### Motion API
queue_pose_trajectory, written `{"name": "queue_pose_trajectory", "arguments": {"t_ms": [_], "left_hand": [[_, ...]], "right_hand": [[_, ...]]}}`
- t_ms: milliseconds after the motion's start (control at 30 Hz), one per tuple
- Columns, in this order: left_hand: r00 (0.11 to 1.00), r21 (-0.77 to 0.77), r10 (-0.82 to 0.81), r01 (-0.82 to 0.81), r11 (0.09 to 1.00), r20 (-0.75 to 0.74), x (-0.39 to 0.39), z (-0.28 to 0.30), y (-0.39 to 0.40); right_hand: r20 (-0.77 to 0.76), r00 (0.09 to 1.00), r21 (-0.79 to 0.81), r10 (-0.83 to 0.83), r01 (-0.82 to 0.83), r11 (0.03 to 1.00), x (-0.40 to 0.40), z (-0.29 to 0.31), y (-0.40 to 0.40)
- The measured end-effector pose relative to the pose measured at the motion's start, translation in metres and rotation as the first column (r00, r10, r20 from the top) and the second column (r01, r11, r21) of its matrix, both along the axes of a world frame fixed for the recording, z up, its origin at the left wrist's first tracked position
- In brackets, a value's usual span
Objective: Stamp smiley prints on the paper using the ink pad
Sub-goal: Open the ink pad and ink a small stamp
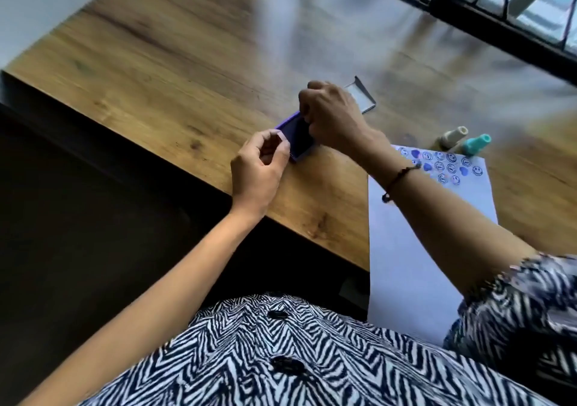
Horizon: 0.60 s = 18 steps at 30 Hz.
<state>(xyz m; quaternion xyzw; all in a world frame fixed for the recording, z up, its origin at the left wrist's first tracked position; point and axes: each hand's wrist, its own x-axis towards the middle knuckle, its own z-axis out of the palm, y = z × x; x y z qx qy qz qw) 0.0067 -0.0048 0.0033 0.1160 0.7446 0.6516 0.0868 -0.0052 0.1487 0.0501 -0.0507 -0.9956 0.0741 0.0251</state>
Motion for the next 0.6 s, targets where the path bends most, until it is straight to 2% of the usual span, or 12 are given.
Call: {"name": "queue_pose_trajectory", "arguments": {"t_ms": [233, 600], "left_hand": [[1.000, -0.050, 0.018, -0.019, 0.999, -0.022, 0.001, 0.000, -0.001], [0.999, -0.087, 0.014, -0.017, 0.996, -0.037, 0.001, 0.001, -0.002]], "right_hand": [[0.035, 0.999, -0.115, -0.005, 0.009, 0.993, 0.005, -0.002, -0.002], [0.062, 0.998, -0.184, -0.006, 0.018, 0.983, 0.010, 0.000, -0.020]]}}
